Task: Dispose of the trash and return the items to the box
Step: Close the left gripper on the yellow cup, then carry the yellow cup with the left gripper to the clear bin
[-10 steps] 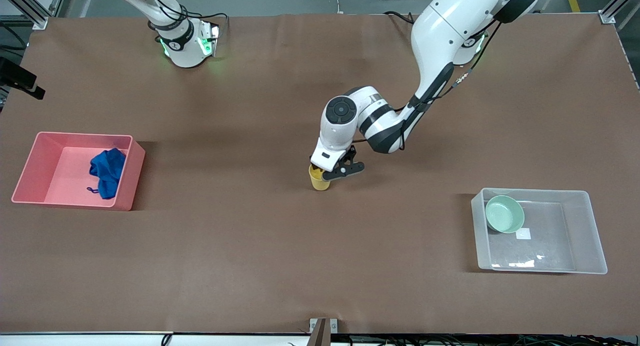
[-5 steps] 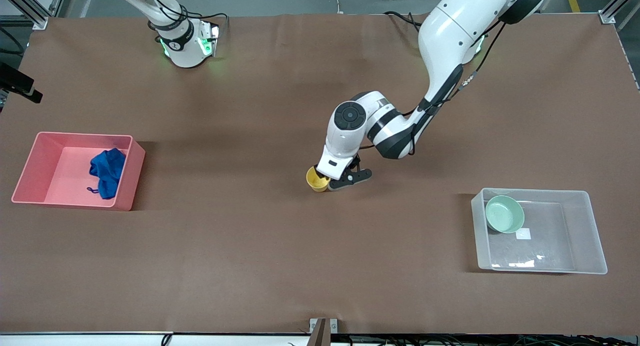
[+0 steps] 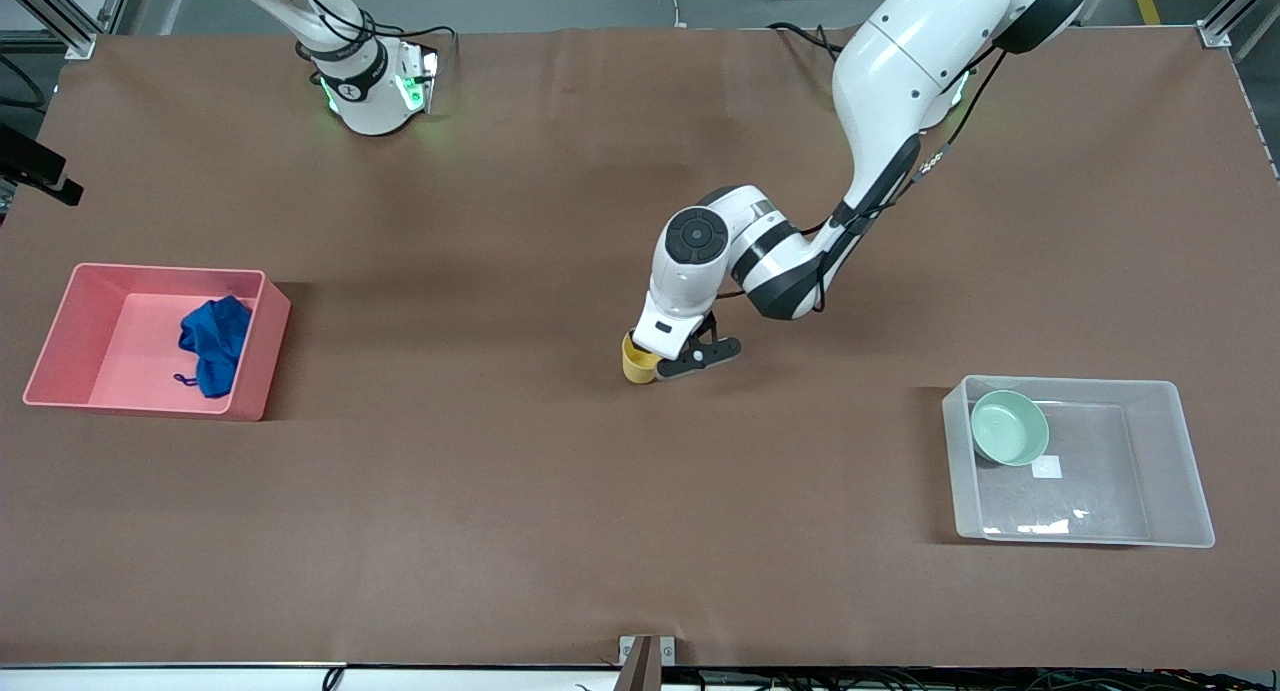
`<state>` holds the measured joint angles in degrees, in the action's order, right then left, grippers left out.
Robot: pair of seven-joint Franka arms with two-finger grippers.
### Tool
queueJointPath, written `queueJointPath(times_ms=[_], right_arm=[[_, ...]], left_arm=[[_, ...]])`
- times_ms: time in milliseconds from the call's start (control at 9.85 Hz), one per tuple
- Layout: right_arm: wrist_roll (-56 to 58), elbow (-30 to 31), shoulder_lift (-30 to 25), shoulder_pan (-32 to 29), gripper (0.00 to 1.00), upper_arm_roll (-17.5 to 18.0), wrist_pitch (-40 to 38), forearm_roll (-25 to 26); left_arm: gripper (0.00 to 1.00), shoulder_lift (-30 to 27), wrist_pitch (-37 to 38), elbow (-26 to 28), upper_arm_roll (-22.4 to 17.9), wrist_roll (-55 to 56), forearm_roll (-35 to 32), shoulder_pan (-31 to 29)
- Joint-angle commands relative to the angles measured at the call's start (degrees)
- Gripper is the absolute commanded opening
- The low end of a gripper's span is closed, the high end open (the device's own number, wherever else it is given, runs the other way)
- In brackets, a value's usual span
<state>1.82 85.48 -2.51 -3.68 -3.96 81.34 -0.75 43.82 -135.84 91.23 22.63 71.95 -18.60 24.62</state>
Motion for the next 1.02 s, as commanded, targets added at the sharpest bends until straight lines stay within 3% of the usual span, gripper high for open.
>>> queueJointPath(times_ms=[0,203,508,914], right_arm=[[0.6,-0.8,0.3,-0.7,1.00,0.3,-0.7,0.3],[0.6,-0.8,0.3,-0.7,1.00,0.3,-1.5,0.3],[0.6,-0.8,0.3,-0.7,1.00,0.4,-1.5,0.3],[0.5,-0.8,0.3,-0.6,1.00,0.3,-1.6,0.3]], left_arm=[[0.00,2.3,-0.7,-1.0,-0.5,0.6,-0.9,0.5],[0.00,1.5,0.5,-3.1,-0.5,0.4,-1.4,0.5],[0.00,-5.5,13.9,-6.9,-0.1,-1.3,-1.2,-2.3],[0.00,-14.0,25.3,-6.3,4.1,-24.3,1.4,-21.0]])
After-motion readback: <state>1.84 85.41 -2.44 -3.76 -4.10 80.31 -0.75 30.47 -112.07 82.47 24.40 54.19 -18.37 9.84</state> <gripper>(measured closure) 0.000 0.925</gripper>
